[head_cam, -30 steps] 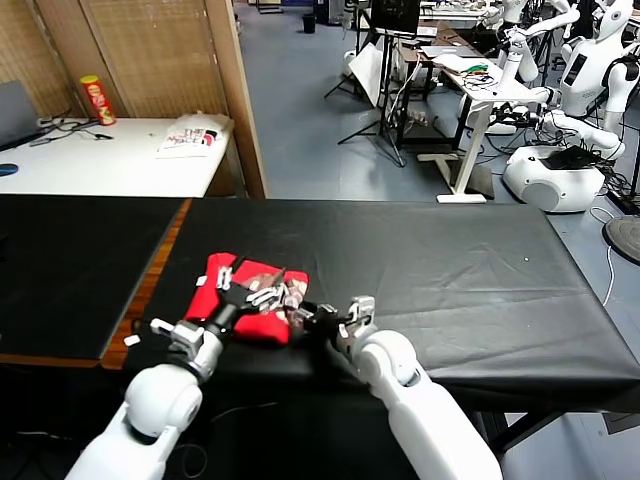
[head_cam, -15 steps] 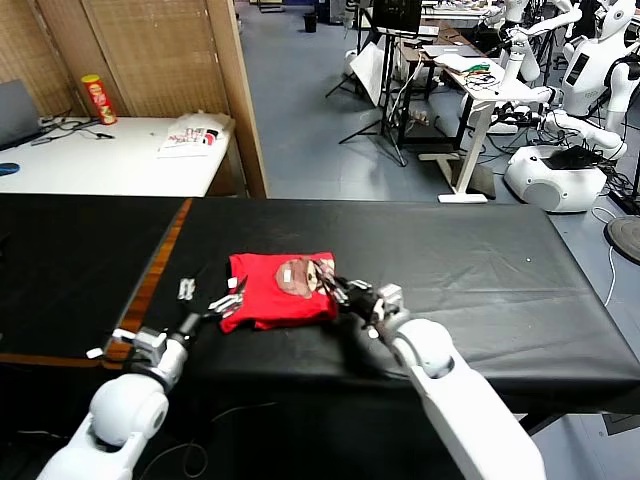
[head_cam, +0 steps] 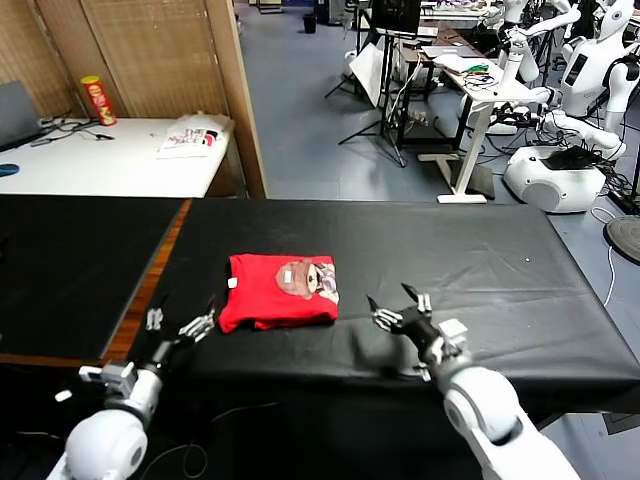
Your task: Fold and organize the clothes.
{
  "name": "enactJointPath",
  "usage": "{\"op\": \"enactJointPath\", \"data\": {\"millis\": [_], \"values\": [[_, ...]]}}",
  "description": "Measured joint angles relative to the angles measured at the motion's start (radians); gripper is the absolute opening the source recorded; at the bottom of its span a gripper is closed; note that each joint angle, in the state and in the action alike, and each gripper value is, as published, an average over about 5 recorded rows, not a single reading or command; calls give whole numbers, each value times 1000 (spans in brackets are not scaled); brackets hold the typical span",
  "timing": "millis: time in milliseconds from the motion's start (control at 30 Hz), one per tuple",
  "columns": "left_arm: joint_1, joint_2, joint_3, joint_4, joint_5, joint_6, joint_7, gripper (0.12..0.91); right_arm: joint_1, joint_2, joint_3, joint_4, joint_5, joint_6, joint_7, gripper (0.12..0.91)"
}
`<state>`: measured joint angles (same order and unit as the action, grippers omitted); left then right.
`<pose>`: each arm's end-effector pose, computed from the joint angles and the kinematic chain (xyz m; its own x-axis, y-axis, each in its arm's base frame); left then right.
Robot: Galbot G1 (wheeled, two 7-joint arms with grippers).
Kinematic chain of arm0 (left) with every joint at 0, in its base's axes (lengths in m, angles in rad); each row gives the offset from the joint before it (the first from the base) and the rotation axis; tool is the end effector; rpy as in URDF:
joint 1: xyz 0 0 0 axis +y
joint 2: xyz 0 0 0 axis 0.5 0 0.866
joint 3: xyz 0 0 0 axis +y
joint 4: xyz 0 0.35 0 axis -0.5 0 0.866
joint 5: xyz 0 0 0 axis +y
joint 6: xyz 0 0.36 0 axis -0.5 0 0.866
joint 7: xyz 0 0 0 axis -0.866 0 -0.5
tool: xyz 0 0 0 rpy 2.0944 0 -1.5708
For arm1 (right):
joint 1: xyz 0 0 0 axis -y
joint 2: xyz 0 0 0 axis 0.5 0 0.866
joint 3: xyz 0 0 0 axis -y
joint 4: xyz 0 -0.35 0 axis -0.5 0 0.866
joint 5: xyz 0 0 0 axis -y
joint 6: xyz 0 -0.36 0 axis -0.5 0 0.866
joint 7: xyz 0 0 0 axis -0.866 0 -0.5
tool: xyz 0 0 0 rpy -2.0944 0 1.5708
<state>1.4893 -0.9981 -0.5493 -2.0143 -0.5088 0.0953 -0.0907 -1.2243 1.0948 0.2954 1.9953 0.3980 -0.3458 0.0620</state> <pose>0.2254 0.1130 -0.2835 -0.9826 0.1202 0.1417 0.1255 0.9917 0.0292 0.2770 -0.0265 -0.2663 -0.9253 -0.3009 0.2310 -0.3159 0.9483 -0.0300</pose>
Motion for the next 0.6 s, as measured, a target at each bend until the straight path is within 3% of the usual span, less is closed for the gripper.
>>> {"op": "enactJointPath", "data": {"millis": [200,400,600], "values": [[109,6,-35,-100,-45,46,-30,798,-207,13,91,129,-81,111,48,798],[227,-12,-62,-161,-25,17,-53,798,-398,33,149,233,-178,201,92,798],[336,-32,-95,-200,-9,-11,-86,798,-547,57,168,314,-234,231,146,798]]}}
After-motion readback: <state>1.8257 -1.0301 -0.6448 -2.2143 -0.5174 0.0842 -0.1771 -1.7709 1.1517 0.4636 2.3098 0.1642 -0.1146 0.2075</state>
